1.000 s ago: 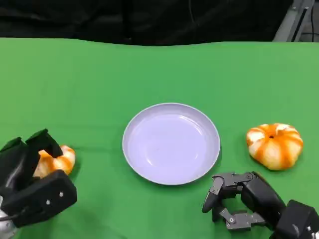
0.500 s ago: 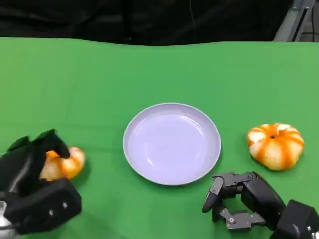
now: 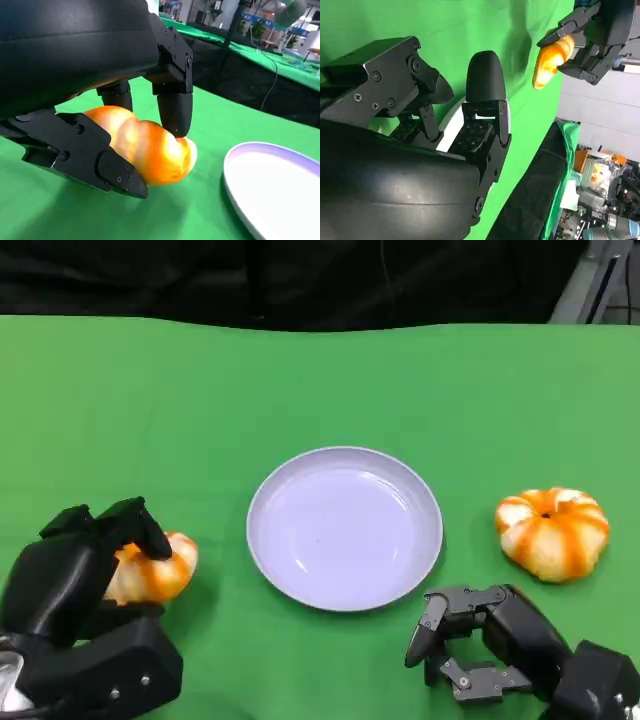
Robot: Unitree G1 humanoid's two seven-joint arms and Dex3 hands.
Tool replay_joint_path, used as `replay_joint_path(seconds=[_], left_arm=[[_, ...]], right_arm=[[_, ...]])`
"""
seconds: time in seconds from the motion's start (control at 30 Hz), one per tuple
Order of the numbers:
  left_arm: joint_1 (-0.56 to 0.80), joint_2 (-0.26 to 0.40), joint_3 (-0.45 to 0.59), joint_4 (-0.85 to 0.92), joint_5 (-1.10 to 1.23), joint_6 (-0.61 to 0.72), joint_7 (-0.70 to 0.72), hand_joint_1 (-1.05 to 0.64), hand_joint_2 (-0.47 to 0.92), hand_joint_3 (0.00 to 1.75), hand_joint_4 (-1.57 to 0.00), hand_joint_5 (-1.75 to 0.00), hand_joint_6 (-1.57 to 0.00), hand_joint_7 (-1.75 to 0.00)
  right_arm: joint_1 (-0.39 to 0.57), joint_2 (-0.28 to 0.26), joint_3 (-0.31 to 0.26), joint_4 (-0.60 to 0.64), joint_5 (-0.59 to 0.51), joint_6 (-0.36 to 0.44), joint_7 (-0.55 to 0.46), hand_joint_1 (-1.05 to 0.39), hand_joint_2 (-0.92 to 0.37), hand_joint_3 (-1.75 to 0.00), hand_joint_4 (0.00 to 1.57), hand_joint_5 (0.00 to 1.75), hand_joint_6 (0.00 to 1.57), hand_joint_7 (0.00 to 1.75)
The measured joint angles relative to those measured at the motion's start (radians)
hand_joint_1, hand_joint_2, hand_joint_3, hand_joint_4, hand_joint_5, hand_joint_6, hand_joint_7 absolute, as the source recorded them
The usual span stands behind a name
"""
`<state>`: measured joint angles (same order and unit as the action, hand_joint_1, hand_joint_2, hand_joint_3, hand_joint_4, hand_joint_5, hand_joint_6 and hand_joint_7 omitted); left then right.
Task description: Grasp the bread from the table and place it into the plate.
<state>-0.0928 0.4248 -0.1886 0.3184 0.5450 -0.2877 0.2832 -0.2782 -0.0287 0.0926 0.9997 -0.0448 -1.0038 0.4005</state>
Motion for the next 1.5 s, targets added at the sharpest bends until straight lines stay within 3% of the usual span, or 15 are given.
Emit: replay_joint_path(seconds=[0.33, 0.93, 1.5], left_arm=[[0.010, 0.002, 0.014, -0.107, 0.030, 0.005, -0.033, 0.01, 0.83, 0.00, -0.55, -1.75, -0.42, -1.74], [-0.002, -0.002, 0.014, -0.146, 0.062, -0.024, -0.051, 0.04, 0.82, 0.00, -0.56, -1.75, -0.44, -1.72], [-0.043, -0.049, -0.015, -0.183, 0.087, -0.047, -0.052, 0.02, 0.81, 0.00, -0.57, -1.75, -0.46, -1.74]], right_arm=[[0.000, 0.001, 0.001, 0.000, -0.002, 0.001, -0.004, 0.19, -0.60, -1.04, 1.00, 1.36, 0.97, 1.07], [0.000, 0.008, 0.002, -0.002, -0.003, 0.015, -0.008, 0.20, -0.60, -1.04, 0.99, 1.37, 0.97, 1.07], [0.000, 0.009, 0.002, -0.002, -0.004, 0.015, -0.009, 0.21, -0.58, -1.04, 1.00, 1.36, 0.98, 1.05]])
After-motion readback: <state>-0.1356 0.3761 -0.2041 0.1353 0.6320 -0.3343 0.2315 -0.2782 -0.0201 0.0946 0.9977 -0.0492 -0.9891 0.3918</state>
